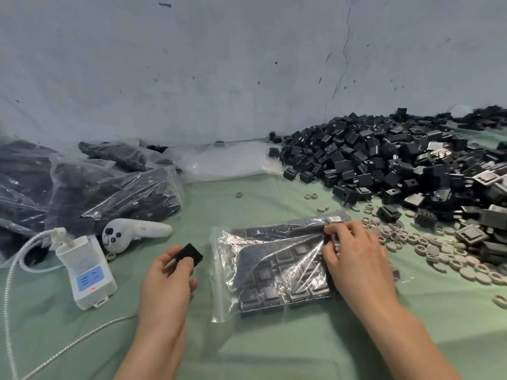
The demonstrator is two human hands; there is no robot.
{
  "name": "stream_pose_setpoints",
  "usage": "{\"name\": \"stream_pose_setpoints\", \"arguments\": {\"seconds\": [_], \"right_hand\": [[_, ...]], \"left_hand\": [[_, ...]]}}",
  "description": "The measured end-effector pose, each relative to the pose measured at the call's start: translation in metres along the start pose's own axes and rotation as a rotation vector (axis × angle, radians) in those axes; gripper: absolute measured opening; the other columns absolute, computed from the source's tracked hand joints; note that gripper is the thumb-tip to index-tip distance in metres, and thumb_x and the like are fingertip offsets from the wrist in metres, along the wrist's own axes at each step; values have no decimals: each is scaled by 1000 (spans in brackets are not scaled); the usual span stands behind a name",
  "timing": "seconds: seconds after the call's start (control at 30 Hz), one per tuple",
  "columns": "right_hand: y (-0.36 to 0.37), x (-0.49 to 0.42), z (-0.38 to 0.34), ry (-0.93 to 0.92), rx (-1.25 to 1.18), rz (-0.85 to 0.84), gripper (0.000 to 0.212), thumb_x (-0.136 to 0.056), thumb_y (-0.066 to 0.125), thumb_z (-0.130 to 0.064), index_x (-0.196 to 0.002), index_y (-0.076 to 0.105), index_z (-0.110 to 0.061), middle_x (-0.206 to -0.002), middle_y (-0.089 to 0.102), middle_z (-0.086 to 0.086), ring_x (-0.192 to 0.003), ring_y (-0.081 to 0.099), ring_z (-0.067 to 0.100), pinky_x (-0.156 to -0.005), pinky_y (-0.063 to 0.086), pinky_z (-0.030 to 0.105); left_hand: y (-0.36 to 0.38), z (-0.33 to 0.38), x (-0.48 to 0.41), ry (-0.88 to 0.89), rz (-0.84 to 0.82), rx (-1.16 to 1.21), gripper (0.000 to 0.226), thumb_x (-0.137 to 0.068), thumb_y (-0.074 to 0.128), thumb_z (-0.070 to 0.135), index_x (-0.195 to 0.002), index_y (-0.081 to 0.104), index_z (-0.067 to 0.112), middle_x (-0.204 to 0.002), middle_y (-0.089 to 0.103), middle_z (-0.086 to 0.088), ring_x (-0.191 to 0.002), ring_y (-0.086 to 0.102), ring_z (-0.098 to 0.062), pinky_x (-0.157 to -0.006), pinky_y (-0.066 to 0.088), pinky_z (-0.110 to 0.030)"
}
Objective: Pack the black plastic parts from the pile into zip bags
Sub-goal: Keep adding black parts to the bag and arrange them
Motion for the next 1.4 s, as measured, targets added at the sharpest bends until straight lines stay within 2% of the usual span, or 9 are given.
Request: {"name": "stream_pose_setpoints", "arguments": {"seconds": [0.2, 0.43, 0.67, 0.83, 0.97, 1.07, 1.23, 1.33, 1.4], "right_hand": [[-1, 2, -1, -29, 31, -25, 36, -97, 56, -31, -133, 56, -33, -133, 49, -5, -122, 45, 20, -102, 41, 40], [-2, -6, -6, -69, 11, 32, 25, -98, 50, -33, -115, 67, -35, -116, 57, -7, -111, 47, 19, -99, 37, 39], [1, -7, -12, -36, -5, 42, 32, -98, 45, -30, -129, 51, -27, -120, 55, -3, -110, 47, 19, -100, 39, 39], [3, -7, -30, -140, -81, 4, 37, -97, 50, -31, -133, 53, -30, -129, 53, -5, -124, 44, 17, -112, 34, 40], [7, -10, -42, -216, -117, -23, 37, -96, 51, -28, -133, 58, -29, -136, 54, -4, -131, 41, 18, -116, 31, 40], [12, -11, -52, -281, -126, -59, 37, -97, 49, -27, -132, 59, -32, -139, 51, -6, -134, 38, 16, -118, 27, 41], [21, -12, -61, -321, -112, -113, 39, -99, 44, -30, -137, 54, -35, -144, 47, -10, -137, 32, 13, -121, 19, 37], [24, -14, -61, -319, -98, -130, 41, -100, 41, -33, -140, 51, -37, -145, 44, -12, -138, 30, 11, -122, 15, 38], [25, -14, -61, -321, -90, -147, 41, -100, 40, -34, -141, 49, -39, -148, 42, -13, -141, 27, 12, -123, 12, 39]], "left_hand": [[5, -4, -10, -39, -32, -19, 12, -97, 58, 15, -107, 59, 20, -87, 67, -4, -71, 62, -14, -69, 47, -32], [10, -6, -13, -89, -137, -23, 19, -96, 58, 9, -113, 65, 9, -96, 74, -11, -80, 68, -18, -93, 53, -40], [12, -2, -18, -64, -157, -104, 22, -98, 56, 9, -119, 60, 4, -102, 72, -19, -80, 65, -23, -69, 54, -28], [5, 6, -20, 3, -132, -243, 15, -94, 60, 4, -102, 58, 17, -88, 69, -13, -60, 62, -16, -53, 51, -20], [6, 8, -20, 15, -170, -310, 19, -92, 60, 2, -99, 60, 19, -87, 67, -9, -59, 56, -17, -60, 49, -31], [8, 12, -19, 71, -145, -366, 8, -93, 63, 16, -94, 62, 24, -96, 66, 2, -69, 61, -16, -73, 53, -36], [8, 17, -17, 221, -82, -534, 8, -97, 56, 26, -98, 51, 31, -98, 62, 17, -80, 58, 8, -63, 38, -10], [9, 14, -20, 192, -147, -615, 31, -94, 59, 18, -122, 52, 28, -113, 62, 11, -97, 61, -5, -83, 44, -19], [7, 15, -19, 196, -173, -696, 31, -93, 59, 15, -122, 59, 24, -118, 62, 5, -103, 60, -10, -91, 43, -24]]}}
Point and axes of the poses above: each hand's wrist, its own x-axis away from the middle knuckle, its own y-axis out of the palm, z = x × y, the point moved 4 cm from there along -x, towards the middle knuckle
